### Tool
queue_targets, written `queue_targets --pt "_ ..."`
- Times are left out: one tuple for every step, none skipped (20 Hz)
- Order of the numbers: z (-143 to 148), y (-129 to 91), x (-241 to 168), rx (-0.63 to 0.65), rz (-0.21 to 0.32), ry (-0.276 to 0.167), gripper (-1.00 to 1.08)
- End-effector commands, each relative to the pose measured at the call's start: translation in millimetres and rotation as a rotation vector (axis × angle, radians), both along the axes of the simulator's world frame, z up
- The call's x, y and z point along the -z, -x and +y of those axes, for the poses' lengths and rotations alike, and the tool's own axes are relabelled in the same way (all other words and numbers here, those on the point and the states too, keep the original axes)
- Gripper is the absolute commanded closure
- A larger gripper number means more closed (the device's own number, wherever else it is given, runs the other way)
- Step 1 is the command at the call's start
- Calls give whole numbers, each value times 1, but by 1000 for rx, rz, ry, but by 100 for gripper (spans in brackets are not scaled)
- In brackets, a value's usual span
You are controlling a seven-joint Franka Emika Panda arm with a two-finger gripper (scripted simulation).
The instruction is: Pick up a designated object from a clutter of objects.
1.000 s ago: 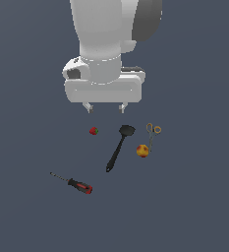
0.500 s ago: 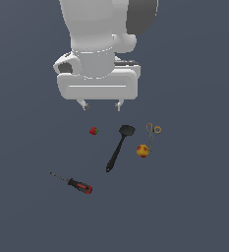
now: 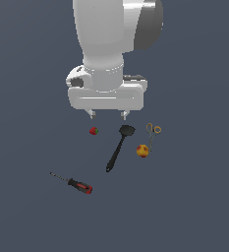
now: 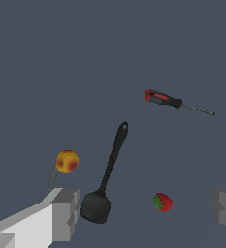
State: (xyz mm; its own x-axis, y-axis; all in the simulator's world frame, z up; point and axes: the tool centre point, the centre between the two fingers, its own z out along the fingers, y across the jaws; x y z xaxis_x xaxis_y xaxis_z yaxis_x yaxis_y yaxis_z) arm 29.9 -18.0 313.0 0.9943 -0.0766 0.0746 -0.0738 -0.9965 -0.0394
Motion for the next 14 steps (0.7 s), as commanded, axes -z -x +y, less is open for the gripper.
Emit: queue_targets --pt "12 -3 18 3 8 6 -92" --pt "18 -4 27 5 12 8 -92" --pt "24 -6 37 7 15 11 -92" --pt "31 -7 47 9 19 14 -92" --pt "39 -7 58 10 23 17 -92" --pt "47 -8 70 12 27 20 -92" --pt "55 -8 83 14 31 23 -92" --pt "65 -7 96 15 35 25 -92" --pt "74 -6 110 17 40 28 -92" --pt "84 -5 123 18 44 30 -92" --pt "93 -3 136 19 48 31 -92" --pt "101 -1 147 19 51 33 -92" --pt "109 2 158 20 55 33 -92" --pt "116 4 168 20 58 34 -92"
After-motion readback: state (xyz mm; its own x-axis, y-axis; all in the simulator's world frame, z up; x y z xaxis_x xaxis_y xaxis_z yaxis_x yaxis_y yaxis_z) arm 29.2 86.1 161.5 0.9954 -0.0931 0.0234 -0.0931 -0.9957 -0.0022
